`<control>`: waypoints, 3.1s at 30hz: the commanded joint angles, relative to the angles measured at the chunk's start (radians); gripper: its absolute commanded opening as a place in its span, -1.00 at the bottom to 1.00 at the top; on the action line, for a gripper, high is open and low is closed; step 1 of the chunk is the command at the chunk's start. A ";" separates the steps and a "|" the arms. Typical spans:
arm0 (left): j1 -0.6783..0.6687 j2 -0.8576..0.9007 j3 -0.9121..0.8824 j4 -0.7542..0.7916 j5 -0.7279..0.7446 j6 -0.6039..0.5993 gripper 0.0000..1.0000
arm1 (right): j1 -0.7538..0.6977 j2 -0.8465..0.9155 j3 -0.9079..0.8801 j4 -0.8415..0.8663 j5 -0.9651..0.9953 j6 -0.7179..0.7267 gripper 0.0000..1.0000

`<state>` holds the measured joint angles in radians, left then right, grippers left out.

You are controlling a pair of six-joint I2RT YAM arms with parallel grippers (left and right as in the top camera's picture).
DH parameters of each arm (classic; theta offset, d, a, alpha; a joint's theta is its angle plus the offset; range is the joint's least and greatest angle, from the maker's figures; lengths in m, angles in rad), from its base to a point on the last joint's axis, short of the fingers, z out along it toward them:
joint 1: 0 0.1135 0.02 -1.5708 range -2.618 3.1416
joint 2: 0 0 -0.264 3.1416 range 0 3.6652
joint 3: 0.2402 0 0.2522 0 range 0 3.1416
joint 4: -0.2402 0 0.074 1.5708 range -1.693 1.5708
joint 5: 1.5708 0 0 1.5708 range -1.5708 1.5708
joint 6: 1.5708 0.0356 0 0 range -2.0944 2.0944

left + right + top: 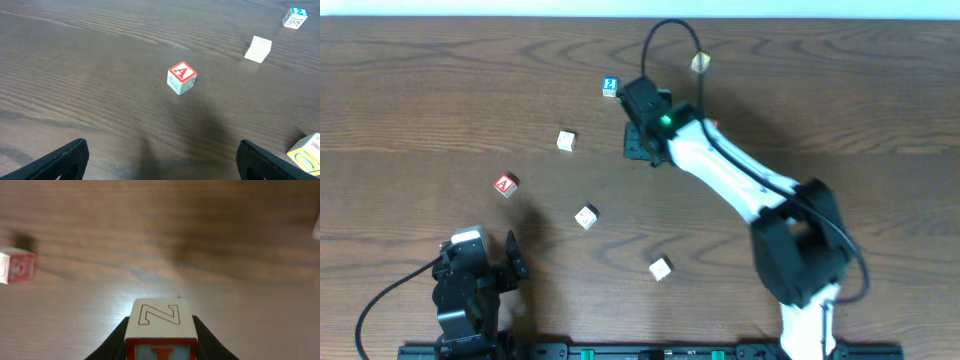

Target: Spell out Ai2

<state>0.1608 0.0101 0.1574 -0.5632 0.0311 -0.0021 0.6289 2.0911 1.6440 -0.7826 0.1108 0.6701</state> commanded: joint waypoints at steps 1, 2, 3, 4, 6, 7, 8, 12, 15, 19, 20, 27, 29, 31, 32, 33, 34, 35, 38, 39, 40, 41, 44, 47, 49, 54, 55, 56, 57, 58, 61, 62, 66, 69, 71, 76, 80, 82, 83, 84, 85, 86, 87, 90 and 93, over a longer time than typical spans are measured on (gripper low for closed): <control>0.002 -0.006 -0.009 0.003 0.006 0.006 0.91 | 0.017 0.095 0.128 -0.106 0.049 0.039 -0.97; 0.002 -0.006 -0.009 0.003 0.006 0.006 0.91 | 0.012 0.115 0.150 -0.142 0.054 0.040 -0.97; 0.002 -0.006 -0.009 0.003 0.006 0.006 0.91 | 0.005 0.127 0.159 -0.160 0.053 0.040 -0.96; 0.002 -0.006 -0.009 0.003 0.006 0.006 0.91 | -0.001 0.132 0.159 -0.161 0.045 0.040 -0.97; 0.002 -0.006 -0.009 0.003 0.006 0.006 0.91 | -0.011 0.134 0.159 -0.162 0.043 0.040 -0.97; 0.002 -0.006 -0.009 0.003 0.006 0.006 0.91 | -0.017 0.134 0.159 -0.160 0.042 0.039 -0.96; 0.002 -0.006 -0.009 0.003 0.006 0.006 0.91 | -0.021 0.134 0.159 -0.161 0.038 0.039 -0.96; 0.002 -0.006 -0.009 0.003 0.006 0.006 0.90 | -0.032 0.142 0.159 -0.160 -0.005 0.029 -0.96; 0.002 -0.006 -0.009 0.003 0.006 0.006 0.90 | -0.032 0.157 0.159 -0.153 -0.008 0.013 -0.97; 0.002 -0.006 -0.009 0.003 0.006 0.006 0.91 | -0.033 0.186 0.159 -0.153 -0.037 0.009 -0.97; 0.002 -0.006 -0.009 0.003 0.006 0.006 0.90 | -0.034 0.193 0.159 -0.153 -0.040 0.009 -0.97; 0.002 -0.006 -0.009 0.003 0.006 0.006 0.91 | -0.033 0.200 0.159 -0.152 -0.036 0.006 -0.97; 0.002 -0.006 -0.009 0.003 0.006 0.006 0.91 | -0.034 0.200 0.159 -0.151 -0.032 0.005 -0.96; 0.002 -0.006 -0.009 0.003 0.006 0.006 0.90 | -0.034 0.200 0.159 -0.148 -0.033 0.005 -0.79; 0.002 -0.006 -0.009 0.003 0.006 0.006 0.91 | -0.032 0.200 0.159 -0.148 -0.033 0.005 -0.67; 0.002 -0.006 -0.009 0.003 0.006 0.006 0.91 | -0.032 0.200 0.159 -0.148 -0.033 0.005 -0.56; 0.002 -0.006 -0.009 0.003 0.006 0.006 0.91 | -0.032 0.200 0.159 -0.148 -0.033 0.005 -0.49; 0.002 -0.006 -0.009 0.003 0.006 0.006 0.91 | -0.031 0.200 0.159 -0.148 -0.033 0.005 -0.44; 0.002 -0.006 -0.009 0.003 0.006 0.006 0.91 | -0.031 0.200 0.159 -0.148 -0.033 0.005 -0.38; 0.002 -0.006 -0.009 0.003 0.006 0.006 0.91 | -0.031 0.200 0.159 -0.148 -0.033 0.005 -0.35; 0.002 -0.006 -0.009 0.003 0.006 0.006 0.91 | -0.032 0.200 0.159 -0.148 -0.033 0.005 -0.33; 0.002 -0.006 -0.009 0.003 0.006 0.006 0.91 | -0.032 0.200 0.159 -0.148 -0.033 0.005 -0.25; 0.002 -0.006 -0.009 0.003 0.006 0.006 0.91 | -0.032 0.200 0.159 -0.148 -0.033 0.005 -0.23; 0.002 -0.006 -0.009 0.003 0.006 0.006 0.91 | -0.032 0.200 0.159 -0.148 -0.038 0.005 -0.17; 0.002 -0.006 -0.009 0.003 0.006 0.006 0.91 | -0.032 0.200 0.159 -0.149 -0.040 0.005 -0.03; 0.002 -0.006 -0.009 0.003 0.006 0.006 0.91 | -0.032 0.200 0.159 -0.144 -0.075 -0.022 0.33; 0.002 -0.006 -0.009 0.003 0.006 0.006 0.91 | -0.033 0.200 0.159 -0.144 -0.083 -0.027 0.37; 0.002 -0.006 -0.009 0.003 0.006 0.006 0.91 | -0.033 0.200 0.161 -0.144 -0.086 -0.039 0.39; 0.002 -0.006 -0.009 0.003 0.006 0.006 0.91 | -0.033 0.200 0.165 -0.145 -0.086 -0.050 0.41; 0.002 -0.006 -0.009 0.003 0.006 0.006 0.91 | -0.033 0.199 0.172 -0.146 -0.086 -0.064 0.45; 0.002 -0.006 -0.009 0.003 0.006 0.006 0.91 | -0.033 0.194 0.224 -0.167 -0.086 -0.108 0.60; 0.002 -0.006 -0.009 0.003 0.006 0.006 0.91 | -0.034 0.192 0.251 -0.179 -0.083 -0.121 0.63; 0.002 -0.006 -0.009 0.003 0.006 0.006 0.91 | -0.048 0.187 0.402 -0.248 -0.066 -0.187 0.81; 0.002 -0.006 -0.009 0.003 0.006 0.006 0.90 | -0.067 0.186 0.540 -0.310 -0.055 -0.230 0.84; 0.002 -0.006 -0.009 0.003 0.006 0.006 0.90 | -0.080 0.186 0.631 -0.354 -0.055 -0.266 0.84; 0.002 -0.006 -0.009 0.003 0.006 0.006 0.91 | -0.098 0.175 0.784 -0.440 -0.055 -0.348 0.87; 0.002 -0.006 -0.009 0.006 0.005 0.007 0.91 | -0.098 0.142 0.821 -0.468 -0.055 -0.427 0.99; 0.002 -0.006 -0.009 0.044 -0.003 0.004 0.91 | -0.098 0.127 0.822 -0.471 -0.055 -0.456 0.99; 0.002 -0.006 -0.009 0.059 0.012 -0.023 0.91 | -0.098 0.124 0.822 -0.471 -0.055 -0.474 0.99; 0.002 -0.006 -0.009 0.068 0.036 -0.077 0.91 | -0.098 0.118 0.822 -0.472 -0.055 -0.496 0.98; 0.002 -0.006 -0.009 0.068 0.055 -0.147 0.91 | -0.099 0.117 0.822 -0.476 -0.055 -0.510 0.99; 0.002 -0.006 -0.009 0.058 0.077 -0.237 0.91 | -0.099 0.117 0.822 -0.478 -0.055 -0.518 0.99; 0.002 -0.006 -0.009 0.029 0.123 -0.345 0.91 | -0.099 0.117 0.821 -0.478 -0.055 -0.519 0.99; 0.002 -0.005 -0.008 0.014 0.169 -0.454 0.91 | -0.099 0.117 0.821 -0.476 -0.055 -0.519 0.99; 0.002 -0.005 -0.008 0.030 0.178 -0.562 0.91 | -0.100 0.117 0.821 -0.475 -0.055 -0.562 0.99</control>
<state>0.1608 0.0101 0.1574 -0.5415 0.1596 -0.4004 0.5312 2.2395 2.4432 -1.2587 0.0452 0.1631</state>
